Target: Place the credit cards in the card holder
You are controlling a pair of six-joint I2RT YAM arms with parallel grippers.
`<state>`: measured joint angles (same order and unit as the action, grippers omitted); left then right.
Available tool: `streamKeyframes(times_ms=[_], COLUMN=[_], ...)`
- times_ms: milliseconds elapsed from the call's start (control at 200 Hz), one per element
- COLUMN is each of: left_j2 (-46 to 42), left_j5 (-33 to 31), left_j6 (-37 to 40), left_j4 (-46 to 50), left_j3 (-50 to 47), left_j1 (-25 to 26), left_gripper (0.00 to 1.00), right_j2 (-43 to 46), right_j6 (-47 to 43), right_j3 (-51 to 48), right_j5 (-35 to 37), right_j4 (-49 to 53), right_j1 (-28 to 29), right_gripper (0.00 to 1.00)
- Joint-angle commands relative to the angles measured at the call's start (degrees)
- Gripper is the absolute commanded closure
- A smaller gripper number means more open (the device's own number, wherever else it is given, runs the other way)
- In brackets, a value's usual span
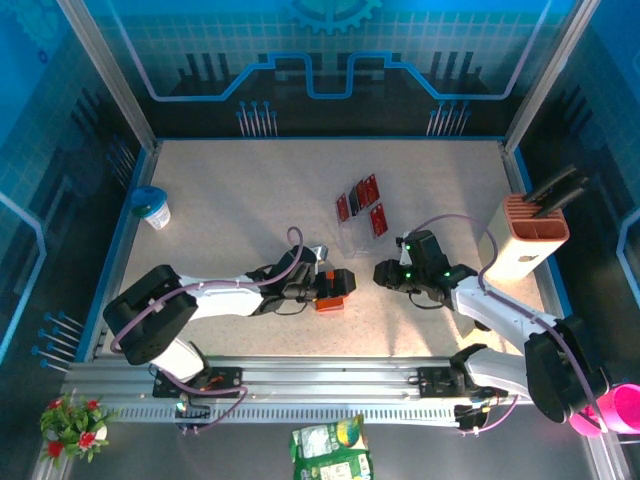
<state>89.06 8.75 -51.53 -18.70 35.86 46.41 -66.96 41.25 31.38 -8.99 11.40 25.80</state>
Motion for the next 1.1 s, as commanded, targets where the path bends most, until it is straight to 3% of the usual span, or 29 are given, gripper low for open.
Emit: streamKeyframes(times_ms=[0,160,435,700,900,1096], left_j2=[-1.31,-4.75,-11.38,-20.24,-21.07,-18.39], left_j5=[-2.65,-3.39,0.56,-2.55,-5.37,-6.47], left_j6=[1.15,3.06,3.2,5.2,6.25,9.17], left_j4=[6.9,11.23,14.29,24.62,30.66,33.05], left_j3=[-0.54,3.26,5.76,3.11,0.85,0.52], left_j1=[0.39,-0.89,-7.99,-15.35,-17.98,-18.07], left_gripper=[0.01,0.01,0.01,0.01,0.01,0.01], right_j2=[0.82,0.12,-4.86,-11.02,-18.67,-22.94], right_j6=[-0.94,0.54,2.85,2.88,2.26,1.53], right_j3=[-0.35,0.59,6.39,15.27,21.66,21.97], right_j5=[-3.1,-2.52,1.93,4.89,4.21,4.89], right_j4=[1.03,-0.1,-1.38,-1.05,-1.71,-2.08], right_j1=[-0.29,3.16,13.5,22.06,25.06,25.37], right_gripper=[0.64,0.66,0.75,0.79,0.81,0.86])
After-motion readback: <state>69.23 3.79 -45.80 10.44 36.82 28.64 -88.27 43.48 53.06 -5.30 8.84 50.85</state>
